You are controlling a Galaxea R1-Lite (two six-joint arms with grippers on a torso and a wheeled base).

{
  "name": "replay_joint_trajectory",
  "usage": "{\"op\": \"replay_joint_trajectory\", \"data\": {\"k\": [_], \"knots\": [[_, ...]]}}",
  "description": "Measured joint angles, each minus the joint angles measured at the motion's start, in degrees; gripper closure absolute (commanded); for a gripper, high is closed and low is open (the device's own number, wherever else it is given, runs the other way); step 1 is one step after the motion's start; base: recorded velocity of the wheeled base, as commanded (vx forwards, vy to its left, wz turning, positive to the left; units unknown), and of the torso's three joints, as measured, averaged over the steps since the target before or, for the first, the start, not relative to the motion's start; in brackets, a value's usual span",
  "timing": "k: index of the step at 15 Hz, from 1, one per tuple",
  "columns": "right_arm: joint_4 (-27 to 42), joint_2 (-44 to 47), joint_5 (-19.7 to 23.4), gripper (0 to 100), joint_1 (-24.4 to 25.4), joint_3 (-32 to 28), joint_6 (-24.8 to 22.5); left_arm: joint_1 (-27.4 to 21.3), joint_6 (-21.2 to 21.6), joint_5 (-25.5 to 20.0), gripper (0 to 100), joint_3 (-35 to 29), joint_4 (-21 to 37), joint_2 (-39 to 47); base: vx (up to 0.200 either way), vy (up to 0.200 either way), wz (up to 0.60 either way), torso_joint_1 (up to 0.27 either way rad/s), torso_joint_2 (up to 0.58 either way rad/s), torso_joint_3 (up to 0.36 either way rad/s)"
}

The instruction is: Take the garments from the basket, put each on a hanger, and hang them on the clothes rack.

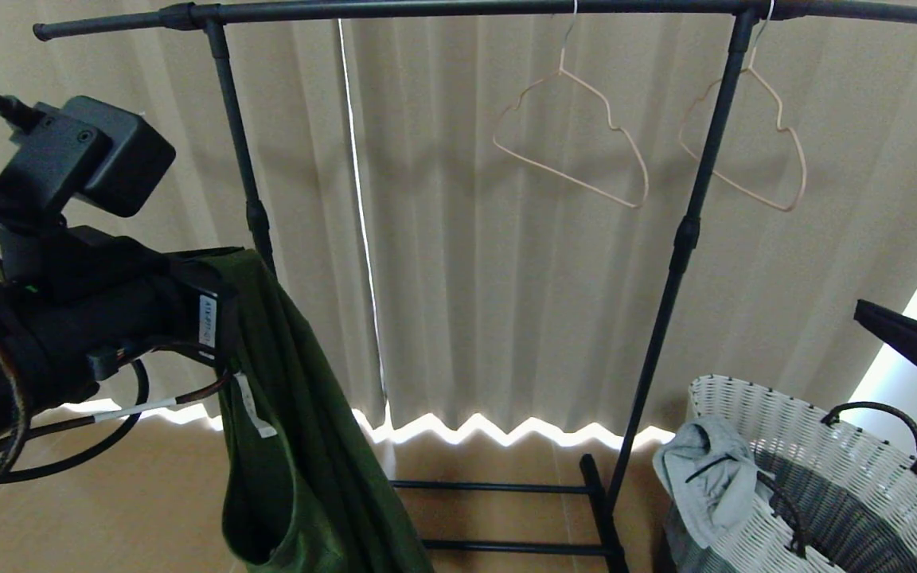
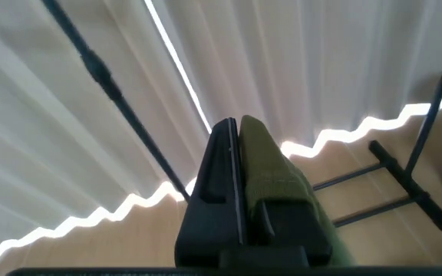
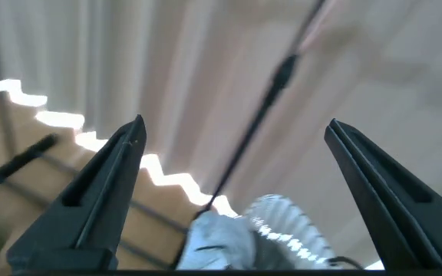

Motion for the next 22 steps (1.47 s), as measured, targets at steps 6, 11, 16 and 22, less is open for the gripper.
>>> {"op": "replay_joint_trajectory", "data": {"k": [6, 11, 16, 22], "knots": [[-0.93, 1.68, -1.71, 0, -5.69, 0.68, -0.2, 2.17, 0.06, -0.09, 100, 1.51, -0.05, -3.24, 0.0, 0.0, 0.0, 0.0, 0.0, 0.0], [-0.98, 2.07, -3.1, 0, -6.57, 1.66, -4.25, 3.28, -0.21, -0.15, 100, 2.38, -0.18, -4.84, 0.0, 0.0, 0.0, 0.0, 0.0, 0.0], [-1.1, 1.66, -5.6, 0, -7.75, 3.83, -6.14, 3.5, -2.76, -2.9, 100, 3.23, -0.05, -5.38, 0.0, 0.0, 0.0, 0.0, 0.0, 0.0], [-1.06, 1.66, -5.53, 0, -7.89, 3.52, -5.89, 3.63, -2.82, -6.11, 100, 5.9, -0.1, -6.94, 0.0, 0.0, 0.0, 0.018, -0.09, -0.084]]}}
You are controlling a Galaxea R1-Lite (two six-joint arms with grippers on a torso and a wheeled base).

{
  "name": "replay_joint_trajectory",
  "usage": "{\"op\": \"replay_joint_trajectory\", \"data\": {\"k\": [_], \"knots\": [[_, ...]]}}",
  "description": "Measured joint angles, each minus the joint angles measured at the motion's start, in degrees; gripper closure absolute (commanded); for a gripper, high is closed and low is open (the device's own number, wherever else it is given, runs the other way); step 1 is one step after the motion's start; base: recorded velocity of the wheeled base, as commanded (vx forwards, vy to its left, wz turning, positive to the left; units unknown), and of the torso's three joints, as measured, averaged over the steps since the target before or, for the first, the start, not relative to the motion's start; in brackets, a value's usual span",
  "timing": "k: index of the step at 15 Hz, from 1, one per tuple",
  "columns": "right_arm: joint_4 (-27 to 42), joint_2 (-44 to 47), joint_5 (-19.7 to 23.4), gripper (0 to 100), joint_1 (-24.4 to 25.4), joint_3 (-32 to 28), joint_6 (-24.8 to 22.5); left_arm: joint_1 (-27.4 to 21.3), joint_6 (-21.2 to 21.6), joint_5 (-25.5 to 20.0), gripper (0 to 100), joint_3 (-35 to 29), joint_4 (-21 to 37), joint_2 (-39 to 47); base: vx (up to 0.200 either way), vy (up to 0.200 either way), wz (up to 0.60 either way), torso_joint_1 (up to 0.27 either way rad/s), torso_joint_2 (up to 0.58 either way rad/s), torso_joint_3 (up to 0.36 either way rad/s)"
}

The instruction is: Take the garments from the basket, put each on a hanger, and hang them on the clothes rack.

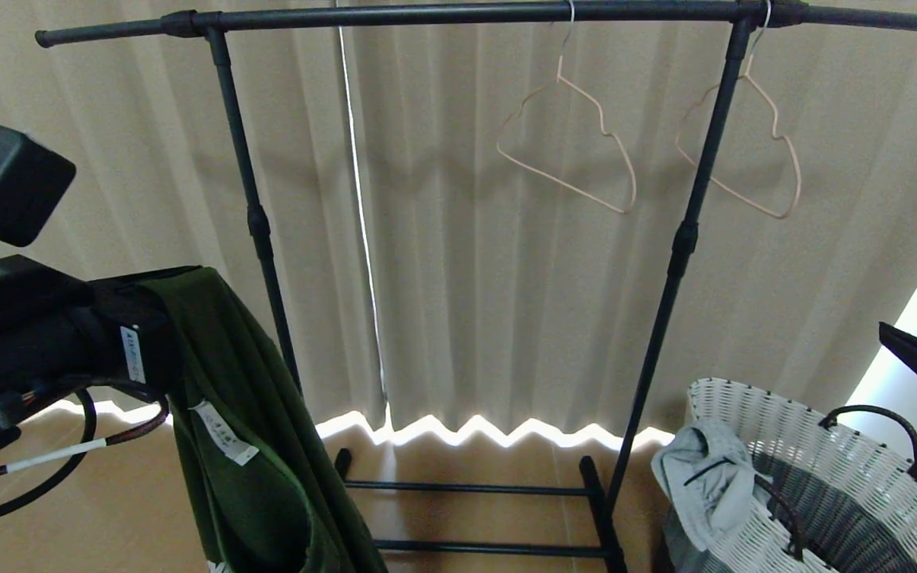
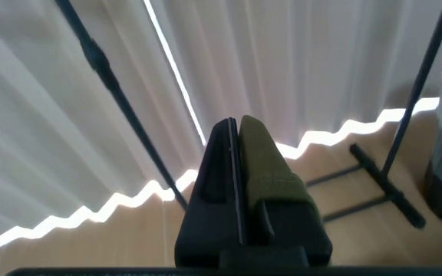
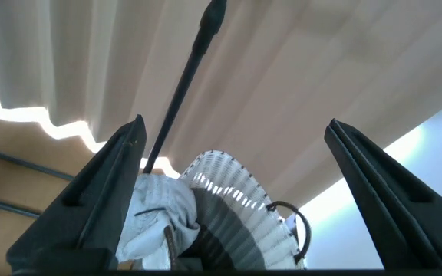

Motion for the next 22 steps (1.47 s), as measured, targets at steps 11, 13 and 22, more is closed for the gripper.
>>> {"op": "replay_joint_trajectory", "data": {"k": [11, 13, 22], "knots": [[0.05, 0.0, -0.05, 0, 0.0, 0.3, 0.22, 0.2, 0.69, 0.02, 100, 2.28, -0.34, -0.87, 0.0, 0.0, 0.0, 0.175, -0.48, -0.282], [0.07, 0.07, -0.05, 0, 0.0, 0.22, 0.2, 0.34, 0.77, -0.02, 100, 2.56, -0.41, -1.16, 0.0, 0.0, 0.0, 0.205, -0.49, -0.283], [-0.04, 0.46, 1.28, 0, 0.55, -1.82, 3.15, 1.13, 2.39, -0.02, 100, 2.28, -0.39, -1.39, 0.0, 0.0, 0.0, 0.083, -0.18, -0.102]]}}
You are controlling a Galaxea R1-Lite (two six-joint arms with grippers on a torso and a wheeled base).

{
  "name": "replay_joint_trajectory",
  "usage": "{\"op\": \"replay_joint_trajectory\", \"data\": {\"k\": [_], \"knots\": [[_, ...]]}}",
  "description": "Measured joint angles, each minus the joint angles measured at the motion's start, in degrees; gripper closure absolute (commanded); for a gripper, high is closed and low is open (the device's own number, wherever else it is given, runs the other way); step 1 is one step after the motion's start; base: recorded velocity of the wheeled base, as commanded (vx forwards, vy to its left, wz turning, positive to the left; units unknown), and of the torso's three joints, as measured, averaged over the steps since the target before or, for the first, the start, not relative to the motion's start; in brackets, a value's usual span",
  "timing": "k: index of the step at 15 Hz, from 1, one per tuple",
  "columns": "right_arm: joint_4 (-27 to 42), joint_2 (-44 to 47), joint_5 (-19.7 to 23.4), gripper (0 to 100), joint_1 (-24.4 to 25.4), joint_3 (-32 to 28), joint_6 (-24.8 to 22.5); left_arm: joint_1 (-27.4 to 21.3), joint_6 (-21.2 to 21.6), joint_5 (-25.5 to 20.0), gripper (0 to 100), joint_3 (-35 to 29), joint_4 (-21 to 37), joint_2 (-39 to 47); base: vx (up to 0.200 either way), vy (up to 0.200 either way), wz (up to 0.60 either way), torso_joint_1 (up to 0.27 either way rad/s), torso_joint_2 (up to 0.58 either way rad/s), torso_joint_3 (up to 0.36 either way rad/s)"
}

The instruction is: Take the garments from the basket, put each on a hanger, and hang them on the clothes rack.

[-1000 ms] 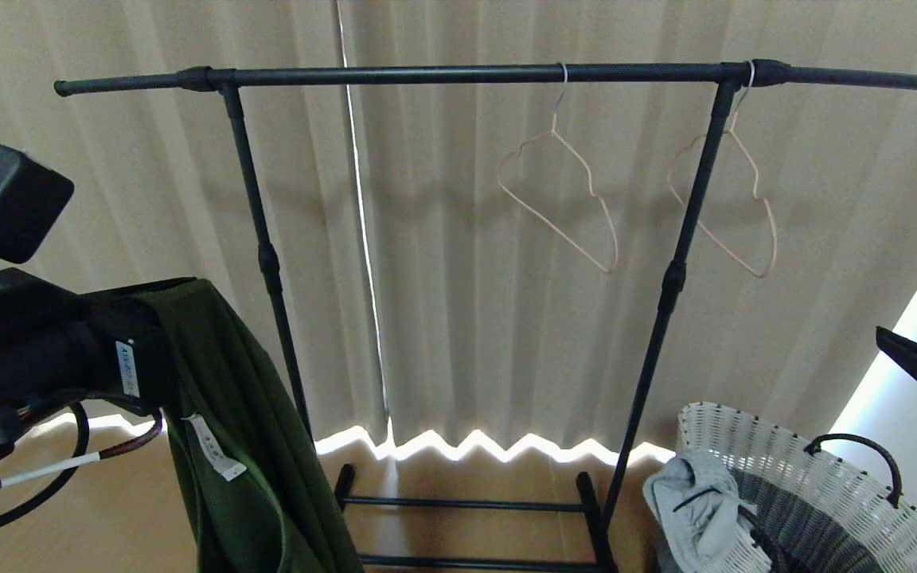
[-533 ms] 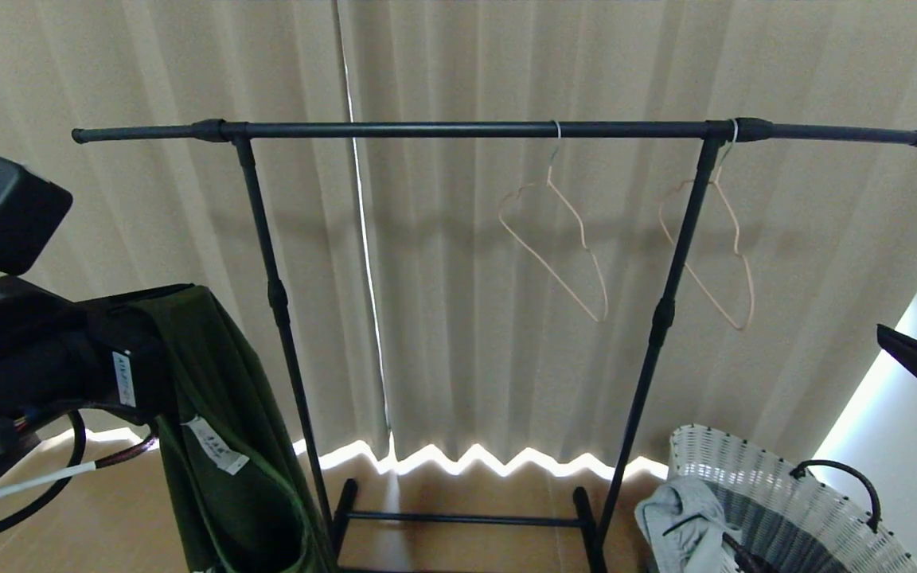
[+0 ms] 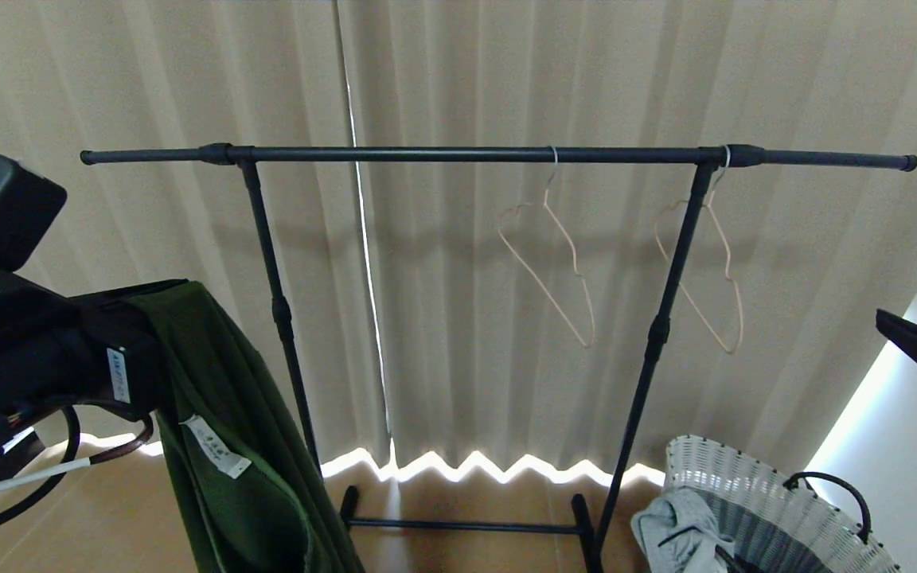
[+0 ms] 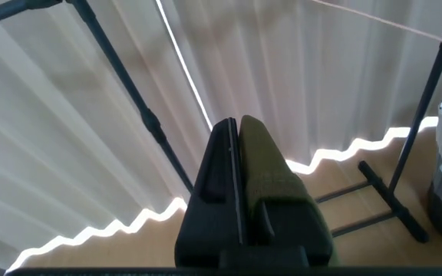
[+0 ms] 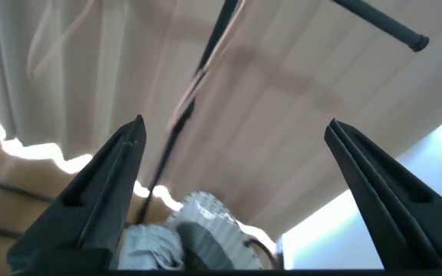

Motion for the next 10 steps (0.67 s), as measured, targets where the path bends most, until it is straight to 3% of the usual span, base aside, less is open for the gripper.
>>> {"op": "replay_joint_trajectory", "data": {"k": [2, 10], "knots": [[0.52, 0.2, 0.01, 0, 0.05, -1.49, 2.57, 0.17, 0.0, 0.0, 100, -0.07, -0.02, 0.04, 0.2, 0.0, 0.0, 0.007, 0.0, 0.0], [0.88, 2.07, -0.13, 0, 0.0, -2.38, 3.75, 1.22, 0.05, -0.01, 100, 0.15, -0.02, 0.12, 0.2, 0.0, 0.0, 0.004, 0.0, 0.002]]}}
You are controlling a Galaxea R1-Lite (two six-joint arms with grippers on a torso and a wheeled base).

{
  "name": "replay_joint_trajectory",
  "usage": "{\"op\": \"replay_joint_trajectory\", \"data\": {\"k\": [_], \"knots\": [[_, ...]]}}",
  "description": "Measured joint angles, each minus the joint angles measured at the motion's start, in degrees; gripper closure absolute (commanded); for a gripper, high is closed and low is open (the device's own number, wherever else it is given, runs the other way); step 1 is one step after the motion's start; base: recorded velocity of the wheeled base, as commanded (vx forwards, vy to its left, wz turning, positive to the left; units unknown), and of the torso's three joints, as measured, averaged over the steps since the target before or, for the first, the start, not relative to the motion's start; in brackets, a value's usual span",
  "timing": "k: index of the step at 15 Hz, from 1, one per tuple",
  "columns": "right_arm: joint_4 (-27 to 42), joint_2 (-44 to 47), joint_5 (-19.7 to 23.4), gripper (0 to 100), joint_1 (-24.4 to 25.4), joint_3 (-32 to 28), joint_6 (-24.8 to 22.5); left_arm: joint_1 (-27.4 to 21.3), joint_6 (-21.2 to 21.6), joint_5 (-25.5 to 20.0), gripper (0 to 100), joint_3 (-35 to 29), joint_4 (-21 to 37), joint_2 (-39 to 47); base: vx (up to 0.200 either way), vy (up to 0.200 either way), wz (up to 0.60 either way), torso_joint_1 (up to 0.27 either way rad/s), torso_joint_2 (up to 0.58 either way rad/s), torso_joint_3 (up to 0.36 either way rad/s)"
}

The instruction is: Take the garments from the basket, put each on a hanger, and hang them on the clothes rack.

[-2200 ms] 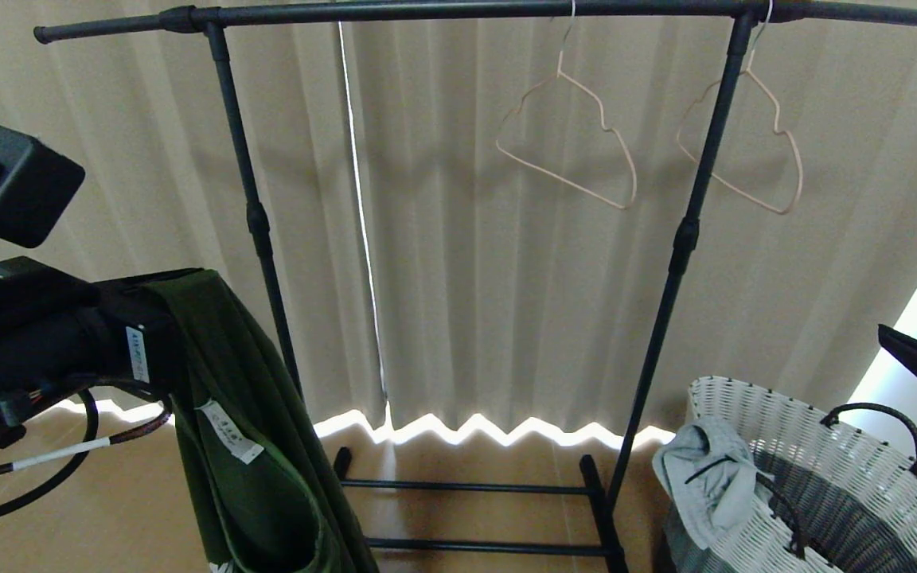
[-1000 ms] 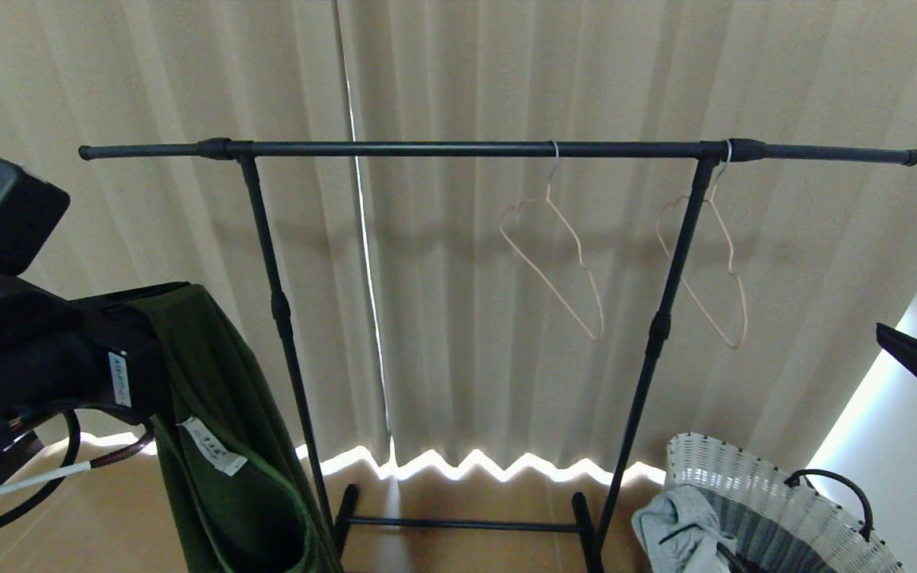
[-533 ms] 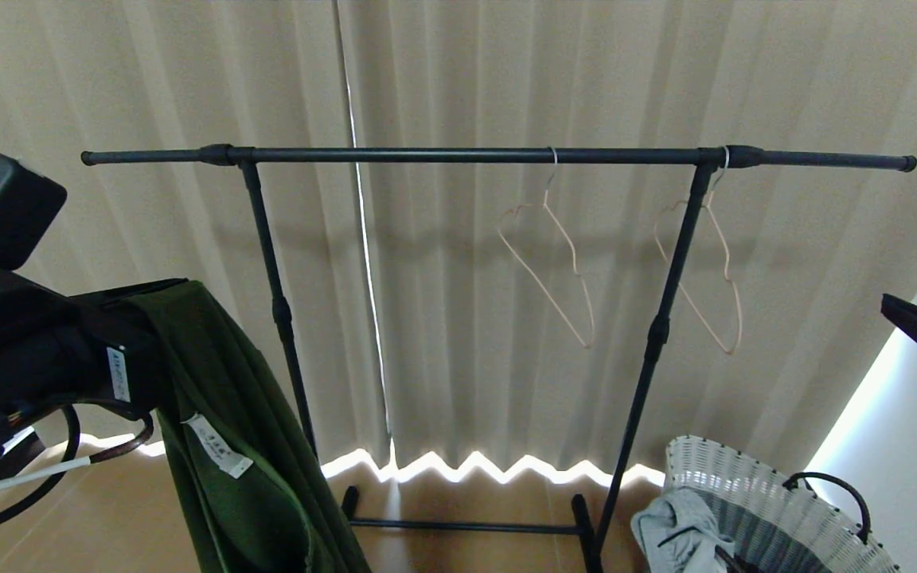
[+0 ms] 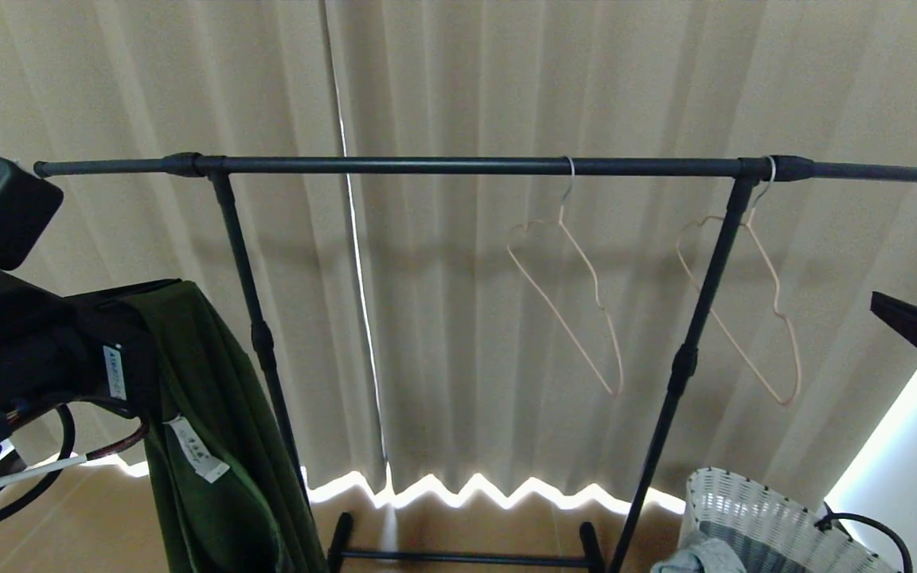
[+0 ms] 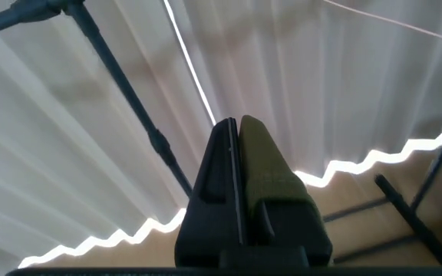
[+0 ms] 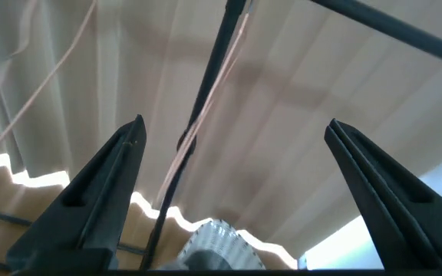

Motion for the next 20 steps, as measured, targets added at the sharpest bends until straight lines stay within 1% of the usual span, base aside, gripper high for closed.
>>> {"op": "replay_joint_trajectory", "data": {"k": [2, 4, 6, 7, 10, 11, 12, 14, 15, 17, 20], "knots": [[0.04, 0.71, -0.07, 0, 0.0, -0.52, 0.9, 0.0, -0.11, -0.05, 100, 0.11, 0.0, 0.13, 0.2, 0.0, 0.0, 0.005, 0.0, 0.005], [0.17, 1.57, -0.33, 0, 0.0, -0.9, 1.28, 0.0, 0.27, -0.02, 100, 0.46, -0.02, 0.22, 0.0, 0.0, 0.0, 0.0, 0.0, 0.0], [1.73, 2.95, -1.69, 0, -0.06, -1.51, 2.44, 0.0, 0.28, 0.0, 100, 1.33, 0.05, 0.21, 0.0, 0.0, 0.0, 0.0, 0.0, 0.0], [4.17, 3.52, -2.62, 0, -0.06, -2.39, 3.55, 0.0, 0.28, 0.0, 100, 1.55, -0.09, 0.21, 0.0, 0.0, 0.0, 0.0, 0.0, 0.0], [18.74, 5.29, -4.9, 0, 1.21, -9.28, 9.02, 0.0, 0.66, 0.0, 100, 2.45, -1.54, 0.13, 0.0, 0.0, 0.0, 0.0, 0.0, 0.0], [22.85, 6.03, -5.92, 0, 2.18, -11.85, 11.5, 0.0, 1.48, 0.01, 100, 3.19, -4.06, 0.18, 0.0, 0.0, 0.0, 0.0, 0.0, 0.0], [26.16, 7.13, -8.01, 0, 3.99, -14.08, 13.92, 0.0, 2.38, 0.01, 100, 4.18, -6.44, 0.27, 0.0, 0.0, 0.0, 0.0, 0.0, 0.0], [27.22, 9.97, -14.14, 0, 7.38, -16.03, 15.3, 0.0, 2.66, 0.01, 100, 5.29, -8.62, 0.68, 0.0, 0.0, 0.0, 0.0, 0.0, 0.0], [27.11, 11.57, -16.38, 0, 9.0, -16.4, 15.75, 0.0, 2.63, 0.01, 100, 5.53, -8.66, 0.85, 0.0, 0.0, 0.0, 0.0, 0.0, 0.0], [26.95, 14.35, -17.77, 0, 11.03, -16.94, 16.87, 0.0, 2.6, 0.0, 100, 5.75, -8.73, 1.01, 0.0, 0.0, 0.0, 0.0, 0.0, 0.0], [26.93, 16.31, -17.86, 0, 11.45, -17.1, 17.07, 0.0, 2.52, 0.0, 100, 5.84, -8.81, 1.1, 0.0, 0.0, 0.0, 0.0, 0.0, 0.0]]}}
